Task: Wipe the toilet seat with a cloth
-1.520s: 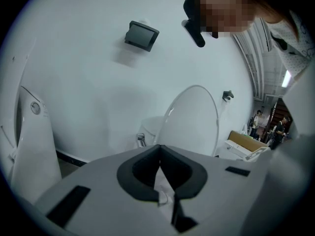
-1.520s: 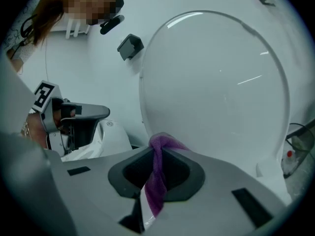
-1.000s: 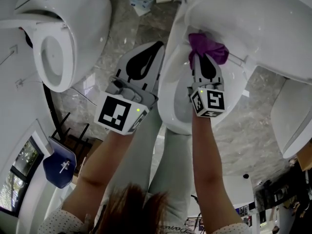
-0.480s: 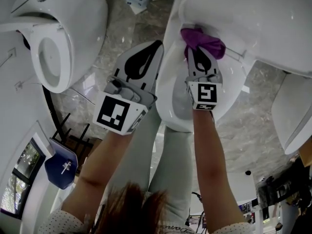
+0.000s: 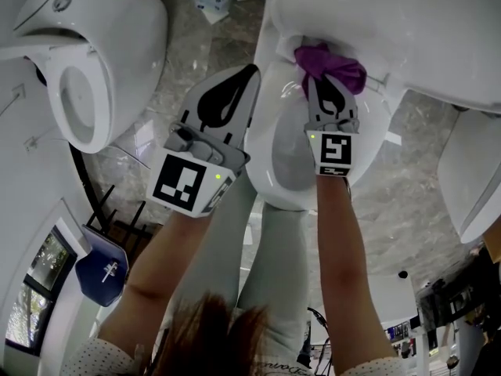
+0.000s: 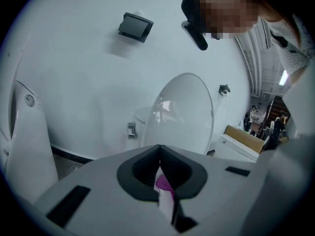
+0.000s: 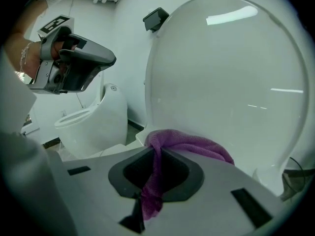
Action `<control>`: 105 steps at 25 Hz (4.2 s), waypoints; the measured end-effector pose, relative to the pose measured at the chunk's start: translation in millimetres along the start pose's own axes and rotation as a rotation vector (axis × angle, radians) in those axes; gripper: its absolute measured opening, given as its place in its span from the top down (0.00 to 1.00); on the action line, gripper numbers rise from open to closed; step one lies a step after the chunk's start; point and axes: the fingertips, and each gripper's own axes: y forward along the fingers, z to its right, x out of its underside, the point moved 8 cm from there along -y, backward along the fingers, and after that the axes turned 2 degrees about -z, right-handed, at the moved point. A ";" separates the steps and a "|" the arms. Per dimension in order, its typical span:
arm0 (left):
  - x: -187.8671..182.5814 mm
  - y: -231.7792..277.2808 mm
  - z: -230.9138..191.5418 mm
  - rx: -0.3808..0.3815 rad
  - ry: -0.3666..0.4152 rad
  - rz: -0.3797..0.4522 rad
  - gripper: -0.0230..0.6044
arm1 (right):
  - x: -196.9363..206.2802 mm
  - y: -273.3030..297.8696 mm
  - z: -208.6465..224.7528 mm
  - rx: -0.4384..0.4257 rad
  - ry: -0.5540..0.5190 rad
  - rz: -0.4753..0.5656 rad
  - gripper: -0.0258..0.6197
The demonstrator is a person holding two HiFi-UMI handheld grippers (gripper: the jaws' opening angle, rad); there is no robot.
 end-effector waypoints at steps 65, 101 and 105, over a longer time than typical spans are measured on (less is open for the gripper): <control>2.0 2.7 58.8 0.076 0.065 -0.025 0.96 | 54.1 -83.6 84.7 -0.006 -0.082 -0.155 0.88; 29.1 -38.7 92.1 -0.047 0.039 0.013 0.96 | 92.6 -116.3 79.6 -0.273 -0.251 -0.403 0.88; 35.7 -49.0 97.2 -0.074 0.031 0.013 0.96 | 95.7 -120.3 78.5 -0.279 -0.251 -0.409 0.88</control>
